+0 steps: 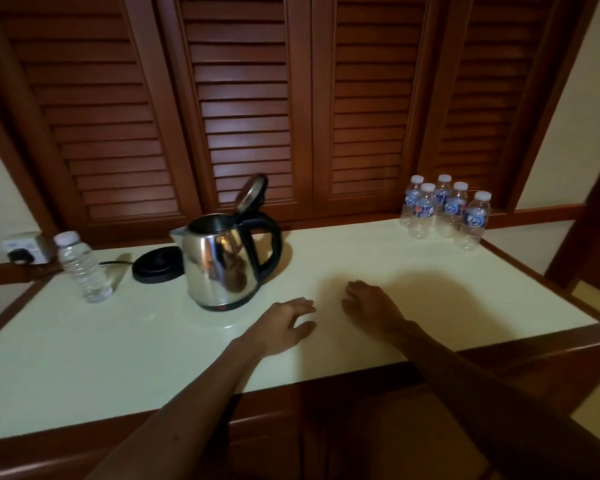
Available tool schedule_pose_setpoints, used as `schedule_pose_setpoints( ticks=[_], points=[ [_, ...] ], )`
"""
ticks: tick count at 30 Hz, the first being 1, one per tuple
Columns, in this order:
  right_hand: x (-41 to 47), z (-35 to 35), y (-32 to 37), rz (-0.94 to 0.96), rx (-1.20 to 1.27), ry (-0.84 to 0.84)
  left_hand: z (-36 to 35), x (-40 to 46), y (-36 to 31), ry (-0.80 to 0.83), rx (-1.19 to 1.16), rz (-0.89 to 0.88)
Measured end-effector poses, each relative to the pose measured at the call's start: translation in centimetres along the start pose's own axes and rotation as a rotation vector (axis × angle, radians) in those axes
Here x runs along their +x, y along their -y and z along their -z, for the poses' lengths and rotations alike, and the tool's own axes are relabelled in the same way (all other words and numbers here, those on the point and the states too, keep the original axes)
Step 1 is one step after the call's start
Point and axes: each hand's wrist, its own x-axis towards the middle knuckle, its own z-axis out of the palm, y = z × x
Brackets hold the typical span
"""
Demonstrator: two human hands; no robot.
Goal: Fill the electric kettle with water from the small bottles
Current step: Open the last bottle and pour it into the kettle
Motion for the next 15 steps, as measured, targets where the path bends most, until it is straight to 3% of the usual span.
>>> schedule_pose_setpoints(
  ticks=[8,15],
  points=[
    [-0.9,-4.8,12.4,0.231,-0.014,0.115,6.3,-11.1,6.6,-0.087,0.005,0.040],
    [0.6,-9.1,21.1,0.499,-0.003,0.257,10.6,-18.7,13.4,-0.252,-0.075,0.273]
  ],
)
